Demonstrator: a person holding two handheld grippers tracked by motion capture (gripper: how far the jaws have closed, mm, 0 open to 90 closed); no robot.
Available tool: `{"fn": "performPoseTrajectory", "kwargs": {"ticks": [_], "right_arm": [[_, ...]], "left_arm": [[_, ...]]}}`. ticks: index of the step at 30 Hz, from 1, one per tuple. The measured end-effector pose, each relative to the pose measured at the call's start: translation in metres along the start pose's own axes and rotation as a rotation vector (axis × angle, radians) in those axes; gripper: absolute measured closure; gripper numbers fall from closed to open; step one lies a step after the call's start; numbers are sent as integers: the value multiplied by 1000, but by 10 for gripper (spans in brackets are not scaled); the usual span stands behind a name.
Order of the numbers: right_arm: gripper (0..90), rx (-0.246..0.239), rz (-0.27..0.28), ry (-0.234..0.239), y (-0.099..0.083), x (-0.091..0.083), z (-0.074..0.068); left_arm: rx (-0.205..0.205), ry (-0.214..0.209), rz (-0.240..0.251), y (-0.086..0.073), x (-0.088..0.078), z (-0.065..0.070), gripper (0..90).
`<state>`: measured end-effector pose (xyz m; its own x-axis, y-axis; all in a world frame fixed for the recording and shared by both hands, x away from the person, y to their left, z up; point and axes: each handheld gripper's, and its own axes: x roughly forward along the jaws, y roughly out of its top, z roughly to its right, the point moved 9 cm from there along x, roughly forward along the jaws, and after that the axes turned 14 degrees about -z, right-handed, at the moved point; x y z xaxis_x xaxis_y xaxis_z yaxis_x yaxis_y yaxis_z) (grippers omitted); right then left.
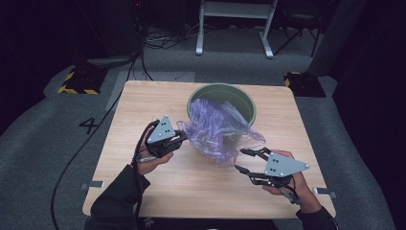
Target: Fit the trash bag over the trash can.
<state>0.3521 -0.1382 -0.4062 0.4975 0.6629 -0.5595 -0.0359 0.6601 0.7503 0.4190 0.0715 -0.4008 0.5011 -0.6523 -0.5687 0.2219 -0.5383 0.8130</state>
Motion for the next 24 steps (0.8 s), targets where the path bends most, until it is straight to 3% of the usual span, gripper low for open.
{"fn": "performPoseTrajectory", "kwargs": {"ticks": [6, 8, 11, 14, 17, 20, 24], "right_arm": [[389, 21, 34, -39, -2, -24, 4], [392, 30, 65, -76, 2, -34, 9], [384, 42, 137, -168, 16, -50, 21], [362, 44, 162, -259, 25, -57, 33], [348, 50, 134, -280, 29, -50, 47], [357, 98, 88, -260, 26, -31, 65], [490, 123, 46, -221, 24, -14, 77]], "left_arm": [[-9, 6, -3, -3, 1, -3, 867], [-6, 7, -1, -2, 1, -3, 861], [-6, 11, 1, -1, 2, -2, 846], [-3, 8, -4, 0, 3, -2, 836], [-11, 13, -4, 0, 4, -4, 787], [-22, 16, 2, 1, 2, -6, 682], [-42, 17, 5, 1, -3, -7, 496]]}}
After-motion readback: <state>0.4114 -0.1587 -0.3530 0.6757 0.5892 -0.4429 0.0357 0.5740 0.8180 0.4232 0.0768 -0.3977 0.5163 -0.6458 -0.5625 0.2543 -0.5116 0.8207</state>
